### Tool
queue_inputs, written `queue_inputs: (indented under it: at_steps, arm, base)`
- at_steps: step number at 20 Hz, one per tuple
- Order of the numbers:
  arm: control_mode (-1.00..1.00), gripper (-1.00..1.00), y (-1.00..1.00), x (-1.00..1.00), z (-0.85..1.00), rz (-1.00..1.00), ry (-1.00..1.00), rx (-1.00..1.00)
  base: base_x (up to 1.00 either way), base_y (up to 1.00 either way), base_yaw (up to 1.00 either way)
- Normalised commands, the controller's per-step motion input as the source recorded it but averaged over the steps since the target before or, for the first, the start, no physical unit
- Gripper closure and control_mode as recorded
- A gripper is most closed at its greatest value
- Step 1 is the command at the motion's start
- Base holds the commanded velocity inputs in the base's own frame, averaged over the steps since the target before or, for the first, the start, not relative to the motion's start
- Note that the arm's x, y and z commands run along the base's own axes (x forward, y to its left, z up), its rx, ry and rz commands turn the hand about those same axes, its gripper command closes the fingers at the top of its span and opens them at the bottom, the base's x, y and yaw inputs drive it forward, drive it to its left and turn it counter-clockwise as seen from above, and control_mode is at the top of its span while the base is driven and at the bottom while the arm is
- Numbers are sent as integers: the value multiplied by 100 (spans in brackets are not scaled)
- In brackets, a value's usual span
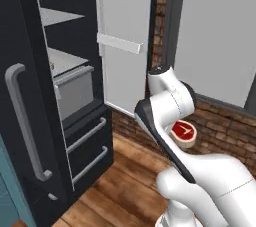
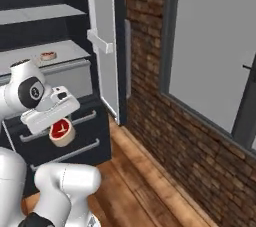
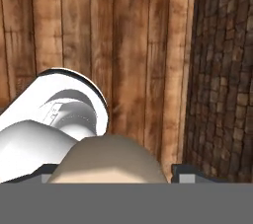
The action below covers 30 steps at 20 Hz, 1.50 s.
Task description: Place the steak on the counter behind the older steak on the same shelf of the fridge to maintain FIFO order. Close the fridge door when finished.
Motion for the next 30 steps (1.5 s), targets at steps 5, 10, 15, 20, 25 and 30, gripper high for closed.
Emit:
queue_inputs:
  at_steps: [5,10,15,20,25,30]
  arm:
    - [100,100,0,0,0,0,0,0]
    - [100,100,0,0,0,0,0,0]
    - [100,100,0,0,0,0,0,0]
    - [100,100,0,0,0,0,0,0]
    - [100,100,0,0,0,0,0,0]
    - [100,100,0,0,0,0,0,0]
  base:
    - [52,-26,67]
    - [52,-38,64]
    - [70,-57,45]
    - [89,-20,23]
    - [89,0,8]
    - [75,-1,15]
